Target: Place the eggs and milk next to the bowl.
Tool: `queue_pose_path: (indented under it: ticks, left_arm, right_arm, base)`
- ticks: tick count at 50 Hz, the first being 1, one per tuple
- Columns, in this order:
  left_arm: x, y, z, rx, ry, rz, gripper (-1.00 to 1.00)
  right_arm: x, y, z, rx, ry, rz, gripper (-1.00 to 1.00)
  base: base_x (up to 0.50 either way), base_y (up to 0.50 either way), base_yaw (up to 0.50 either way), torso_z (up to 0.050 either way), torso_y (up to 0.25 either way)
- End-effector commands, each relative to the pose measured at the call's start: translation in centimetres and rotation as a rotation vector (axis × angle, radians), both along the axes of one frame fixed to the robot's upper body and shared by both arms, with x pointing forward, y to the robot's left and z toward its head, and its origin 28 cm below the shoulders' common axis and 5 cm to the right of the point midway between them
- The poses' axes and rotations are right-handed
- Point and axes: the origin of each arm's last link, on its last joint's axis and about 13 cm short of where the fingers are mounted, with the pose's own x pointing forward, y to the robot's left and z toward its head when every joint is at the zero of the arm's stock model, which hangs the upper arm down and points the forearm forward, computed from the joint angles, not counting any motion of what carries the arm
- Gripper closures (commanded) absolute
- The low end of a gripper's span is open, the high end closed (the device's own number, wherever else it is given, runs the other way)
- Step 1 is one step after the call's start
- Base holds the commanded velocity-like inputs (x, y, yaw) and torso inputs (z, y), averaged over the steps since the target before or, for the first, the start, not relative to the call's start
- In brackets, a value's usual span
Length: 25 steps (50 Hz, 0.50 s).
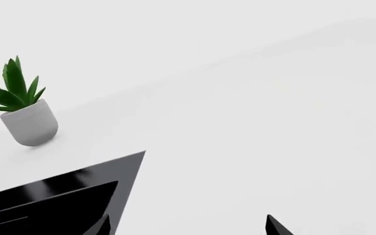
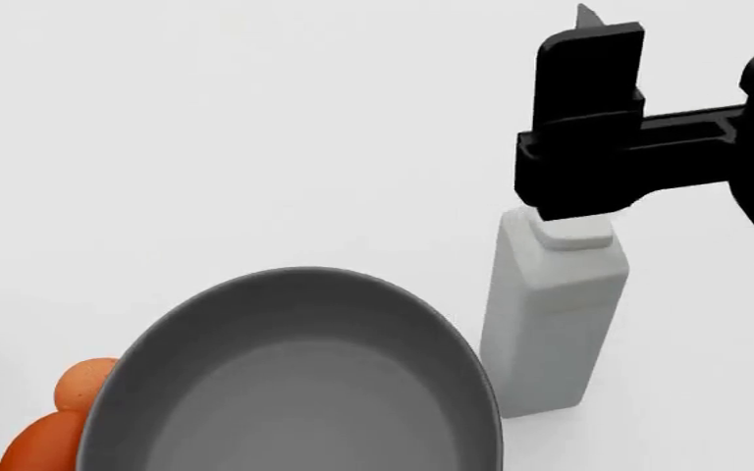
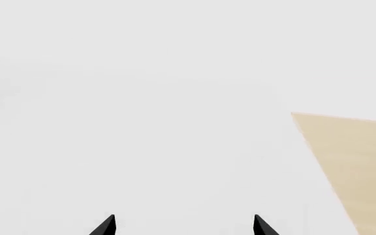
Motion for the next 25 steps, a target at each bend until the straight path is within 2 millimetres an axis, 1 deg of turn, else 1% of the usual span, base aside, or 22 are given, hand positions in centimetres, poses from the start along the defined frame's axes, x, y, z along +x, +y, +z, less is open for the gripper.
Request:
queue_pose_path:
  ticks: [1, 5, 15, 25]
  left_arm:
    - [-0.6, 0.2, 1.7, -0.021, -0.066, -0.004, -1.0]
    - [-1.0, 0.2, 2.4, -0.023, -0.077, 0.002, -1.0]
    - [-2.0, 0.1, 3.9, -0.026, -0.119, -0.011, -1.0]
    - [-3.4, 0.4, 5.3, -0.021, -0.185, -0.019, -1.0]
  right_arm:
    - [-1.0, -0.8, 1.2, 0.044, -0.076, -0.006, -1.0]
    - [-1.6, -1.5, 1.3, 0.054, -0.09, -0.035, -1.0]
    - [-3.3, -2.8, 2.4, 0.079, -0.156, -0.09, -1.0]
    - [-5.8, -4.4, 3.2, 0.108, -0.232, -0.155, -1.0]
  base:
    - [0.0, 0.0, 0.0, 0.0, 0.0]
    - [0.0, 0.0, 0.0, 0.0, 0.0]
    - [0.0, 0.0, 0.0, 0.0, 0.0]
    - [0.0, 0.0, 0.0, 0.0, 0.0]
